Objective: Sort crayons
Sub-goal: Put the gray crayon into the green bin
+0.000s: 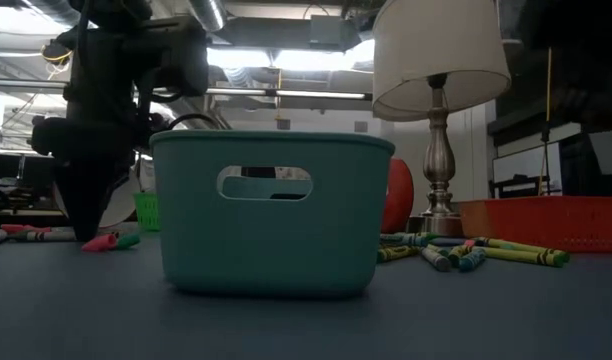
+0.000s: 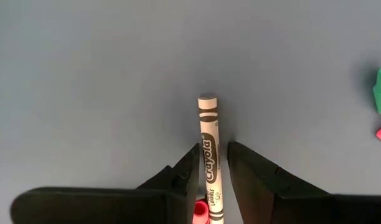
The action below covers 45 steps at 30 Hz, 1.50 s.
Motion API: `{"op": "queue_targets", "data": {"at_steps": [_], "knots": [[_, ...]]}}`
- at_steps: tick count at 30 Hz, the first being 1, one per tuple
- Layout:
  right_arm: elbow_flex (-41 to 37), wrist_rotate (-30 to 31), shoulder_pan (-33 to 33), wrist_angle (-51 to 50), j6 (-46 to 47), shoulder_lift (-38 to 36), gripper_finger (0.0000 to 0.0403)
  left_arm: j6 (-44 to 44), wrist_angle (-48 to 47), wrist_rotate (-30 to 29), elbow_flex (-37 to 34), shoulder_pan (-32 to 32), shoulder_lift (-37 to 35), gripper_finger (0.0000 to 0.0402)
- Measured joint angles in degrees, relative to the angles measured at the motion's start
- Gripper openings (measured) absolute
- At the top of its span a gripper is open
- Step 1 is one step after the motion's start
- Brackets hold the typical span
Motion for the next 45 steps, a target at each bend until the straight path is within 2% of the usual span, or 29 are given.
{"op": "queue_targets", "data": {"at_steps": [3,9,15,25,29,35,40,45], "knots": [[0.0,1.0,0.0,5.4,0.0,0.0,0.0108,0.0,0.5,-0.1,0.0,0.0,0.0,0.0072],[0.0,11.0,0.0,13.7,-0.7,0.0,0.0108,-2.8,1.1,-0.1,0.0,0.0,0.1,0.0037],[0.0,19.1,0.0,16.1,-7.4,0.0,0.0108,-3.0,1.1,-0.4,0.0,0.0,0.1,0.0019],[0.0,29.0,0.0,16.3,-8.3,0.0,0.0108,-2.6,-0.8,-1.0,2.5,0.0,0.4,0.0017],[0.0,32.8,0.0,16.2,-10.5,0.0,0.0108,0.3,2.3,-2.6,5.1,0.2,0.5,0.0016],[0.0,35.5,0.0,16.1,-10.8,0.4,0.0108,3.6,0.9,-1.6,9.6,0.4,0.3,0.0016],[0.0,35.5,0.0,16.1,-10.8,2.5,0.0108,7.2,0.0,-1.1,14.6,0.9,0.3,0.0016],[0.0,35.5,0.0,16.2,-10.8,5.5,0.0108,12.5,-4.8,-1.0,20.6,2.5,0.3,0.0016]]}}
